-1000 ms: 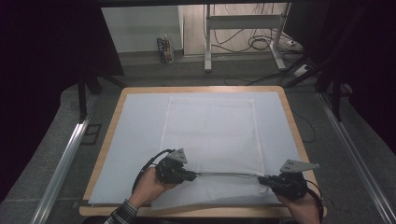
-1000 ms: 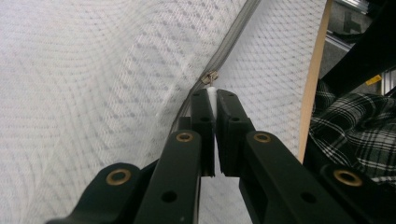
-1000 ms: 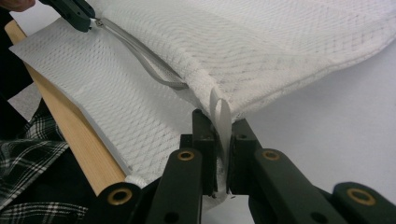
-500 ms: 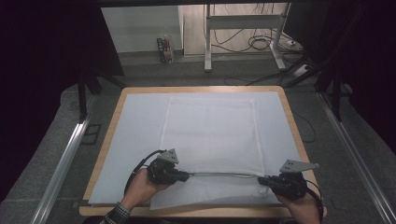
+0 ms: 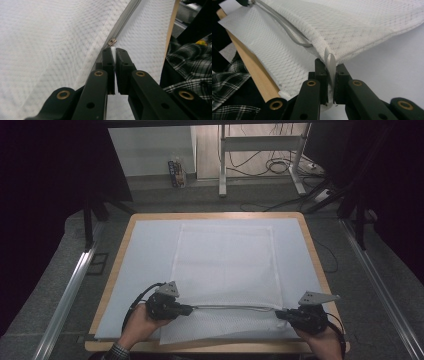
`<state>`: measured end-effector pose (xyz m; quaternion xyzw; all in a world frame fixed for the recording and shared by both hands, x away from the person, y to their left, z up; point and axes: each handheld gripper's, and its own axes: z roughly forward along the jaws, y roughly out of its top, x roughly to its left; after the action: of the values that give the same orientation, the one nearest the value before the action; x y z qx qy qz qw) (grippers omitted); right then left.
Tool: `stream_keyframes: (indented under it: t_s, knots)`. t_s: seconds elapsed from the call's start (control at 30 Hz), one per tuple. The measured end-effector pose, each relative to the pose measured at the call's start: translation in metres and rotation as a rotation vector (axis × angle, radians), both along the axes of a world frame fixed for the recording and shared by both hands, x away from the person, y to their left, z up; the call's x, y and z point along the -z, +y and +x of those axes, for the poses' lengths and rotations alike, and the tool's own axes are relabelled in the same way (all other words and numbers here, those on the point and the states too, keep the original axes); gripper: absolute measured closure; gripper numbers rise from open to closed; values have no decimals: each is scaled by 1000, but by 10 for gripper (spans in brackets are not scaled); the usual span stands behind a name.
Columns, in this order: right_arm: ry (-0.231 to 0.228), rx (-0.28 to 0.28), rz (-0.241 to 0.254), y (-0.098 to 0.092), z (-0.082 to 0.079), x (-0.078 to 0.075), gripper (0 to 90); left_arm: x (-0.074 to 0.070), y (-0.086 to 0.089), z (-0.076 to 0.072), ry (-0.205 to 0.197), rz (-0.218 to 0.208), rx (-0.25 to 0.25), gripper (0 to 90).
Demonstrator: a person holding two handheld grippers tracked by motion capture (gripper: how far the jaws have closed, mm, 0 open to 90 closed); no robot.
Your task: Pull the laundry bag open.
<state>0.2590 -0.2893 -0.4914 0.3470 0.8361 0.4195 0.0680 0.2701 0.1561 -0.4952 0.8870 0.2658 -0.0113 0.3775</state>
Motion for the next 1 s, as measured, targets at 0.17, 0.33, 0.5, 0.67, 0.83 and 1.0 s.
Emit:
stream_keyframes:
  t_s: [0.17, 0.33, 0.5, 0.67, 0.83, 1.0]
  knots:
    - [4, 1, 0, 0, 0, 0, 840, -1, 9, -2, 2, -9, -15, 872]
    - [6, 5, -8, 0, 0, 0, 841, 0, 18, -3, 12, -22, -35, 872]
    - [13, 15, -16, -1, 1, 1, 840, 0, 31, -5, 14, -17, -69, 872]
    - [12, 10, -13, -1, 1, 1, 840, 0, 42, -9, 20, -26, -90, 871]
    - [14, 15, -18, -1, 1, 1, 840, 1, 53, -12, 26, -28, -114, 872]
    - [13, 17, -20, -1, 1, 1, 841, 3, 61, -17, 27, -27, -135, 872]
